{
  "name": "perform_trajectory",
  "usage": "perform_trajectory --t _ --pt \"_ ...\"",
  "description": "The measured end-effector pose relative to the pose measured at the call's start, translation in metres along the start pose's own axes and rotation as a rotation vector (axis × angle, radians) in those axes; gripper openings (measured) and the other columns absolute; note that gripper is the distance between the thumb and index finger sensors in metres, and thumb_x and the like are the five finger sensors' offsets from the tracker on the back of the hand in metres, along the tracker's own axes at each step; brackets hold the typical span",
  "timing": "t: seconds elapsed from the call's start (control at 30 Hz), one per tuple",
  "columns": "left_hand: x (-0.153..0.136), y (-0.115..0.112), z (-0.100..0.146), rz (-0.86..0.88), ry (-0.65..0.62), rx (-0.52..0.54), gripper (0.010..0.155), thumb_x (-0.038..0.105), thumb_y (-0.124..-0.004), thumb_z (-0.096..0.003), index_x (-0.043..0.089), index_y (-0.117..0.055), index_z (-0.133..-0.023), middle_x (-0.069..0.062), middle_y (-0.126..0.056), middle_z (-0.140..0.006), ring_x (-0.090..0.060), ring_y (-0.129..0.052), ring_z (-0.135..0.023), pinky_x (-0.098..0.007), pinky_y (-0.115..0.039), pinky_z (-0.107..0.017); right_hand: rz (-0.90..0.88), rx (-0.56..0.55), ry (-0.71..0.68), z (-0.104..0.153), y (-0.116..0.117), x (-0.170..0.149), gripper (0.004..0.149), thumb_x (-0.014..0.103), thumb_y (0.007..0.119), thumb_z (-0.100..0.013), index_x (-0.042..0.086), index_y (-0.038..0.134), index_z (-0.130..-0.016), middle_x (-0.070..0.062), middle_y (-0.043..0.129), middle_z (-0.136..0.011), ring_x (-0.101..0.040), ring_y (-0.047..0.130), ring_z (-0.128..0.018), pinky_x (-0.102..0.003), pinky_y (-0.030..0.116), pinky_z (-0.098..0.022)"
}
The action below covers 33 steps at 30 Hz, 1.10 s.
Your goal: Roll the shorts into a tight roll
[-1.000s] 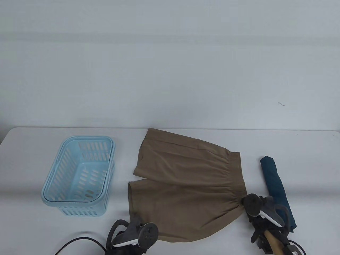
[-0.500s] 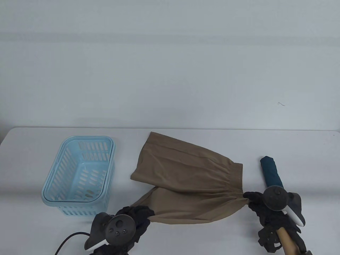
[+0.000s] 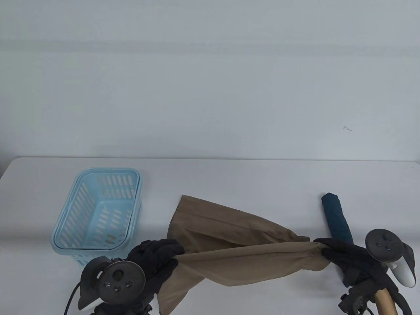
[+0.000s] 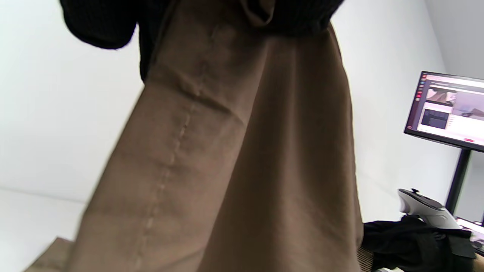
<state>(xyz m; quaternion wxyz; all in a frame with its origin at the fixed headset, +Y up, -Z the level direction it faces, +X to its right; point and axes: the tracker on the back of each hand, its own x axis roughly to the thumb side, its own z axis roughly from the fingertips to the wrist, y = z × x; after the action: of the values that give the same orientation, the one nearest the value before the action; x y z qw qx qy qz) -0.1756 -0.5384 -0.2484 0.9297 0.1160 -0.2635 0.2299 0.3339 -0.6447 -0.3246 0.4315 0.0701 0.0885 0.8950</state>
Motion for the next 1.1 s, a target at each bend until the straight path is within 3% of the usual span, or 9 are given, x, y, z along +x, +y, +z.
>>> perform_trajectory --t 0.2,0.57,0.73,0.83,1.1 --pt "-0.021 -0.001 -0.045 -0.108 0.153 -0.109 0.042 0.037 -0.066 -0.0557 0.018 -0.081 -0.09 -0.015 -0.089 -0.093 -0.038 -0.093 -0.083 -0.062 -0.068 -0.065 0.045 -0.046 0.092 -0.025 -0.003 0.0 0.046 0.029 0.069 -0.052 0.014 0.074 -0.095 -0.014 0.085 -0.088 -0.035 0.086 -0.076 -0.061 0.059 -0.065" --pt "-0.107 -0.079 -0.152 -0.171 0.423 -0.373 0.043 0.036 -0.064 -0.0557 0.018 -0.079 -0.092 -0.016 -0.086 -0.096 -0.04 -0.09 -0.086 -0.063 -0.066 -0.066 0.298 -0.036 0.314 -0.103 0.017 -0.019 0.047 0.028 0.064 -0.053 0.01 0.068 -0.097 -0.018 0.08 -0.09 -0.038 0.083 -0.078 -0.063 0.058 -0.065" --pt "-0.14 -0.115 -0.187 -0.185 0.578 -0.355 0.052 0.038 -0.061 -0.0555 0.014 -0.067 -0.101 -0.021 -0.072 -0.106 -0.046 -0.076 -0.096 -0.068 -0.053 -0.069 0.353 -0.117 0.372 -0.13 0.02 -0.037 0.052 0.028 0.063 -0.054 0.01 0.057 -0.102 -0.018 0.068 -0.1 -0.041 0.072 -0.088 -0.065 0.051 -0.068" --pt "-0.139 -0.131 -0.195 -0.251 0.538 -0.357 0.059 0.04 -0.06 -0.0552 0.012 -0.055 -0.106 -0.022 -0.057 -0.112 -0.05 -0.058 -0.103 -0.069 -0.043 -0.07 0.445 -0.16 0.357 -0.132 0.021 -0.041 0.058 0.029 0.062 -0.054 0.01 0.047 -0.106 -0.019 0.054 -0.108 -0.044 0.059 -0.097 -0.066 0.047 -0.07" --pt "-0.106 -0.164 -0.173 -0.298 0.359 -0.488 0.059 0.04 -0.06 -0.0555 0.012 -0.055 -0.107 -0.022 -0.056 -0.113 -0.05 -0.056 -0.104 -0.069 -0.041 -0.07 0.625 -0.078 0.279 -0.114 0.043 -0.039 0.06 0.031 0.063 -0.053 0.01 0.047 -0.107 -0.02 0.052 -0.11 -0.046 0.056 -0.099 -0.066 0.047 -0.069"
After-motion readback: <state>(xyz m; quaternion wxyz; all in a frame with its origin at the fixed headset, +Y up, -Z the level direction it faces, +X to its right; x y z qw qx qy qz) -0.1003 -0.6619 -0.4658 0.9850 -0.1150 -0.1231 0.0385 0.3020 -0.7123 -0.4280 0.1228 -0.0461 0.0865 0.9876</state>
